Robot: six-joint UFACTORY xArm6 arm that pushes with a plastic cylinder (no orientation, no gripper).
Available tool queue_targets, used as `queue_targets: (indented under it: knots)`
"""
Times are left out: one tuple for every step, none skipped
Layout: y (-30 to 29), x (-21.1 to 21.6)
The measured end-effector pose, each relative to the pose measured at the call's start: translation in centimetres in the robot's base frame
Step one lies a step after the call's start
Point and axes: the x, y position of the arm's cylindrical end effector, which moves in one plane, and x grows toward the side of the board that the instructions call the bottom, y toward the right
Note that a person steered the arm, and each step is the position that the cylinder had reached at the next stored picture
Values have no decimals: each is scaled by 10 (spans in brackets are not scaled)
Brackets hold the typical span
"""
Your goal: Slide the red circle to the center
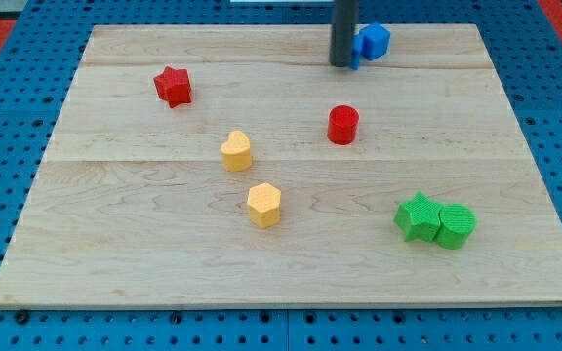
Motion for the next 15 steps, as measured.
queue_targets:
  knots:
    - [7,0]
    - [-1,0]
    - [20,17]
    - [42,22]
    - [45,22]
    - [43,22]
    - [18,24]
    - [-30,35]
    - [-39,48]
    - [35,65]
    - [57,124]
    - [38,156]
    - [26,157]
    - [25,157]
    - [11,165]
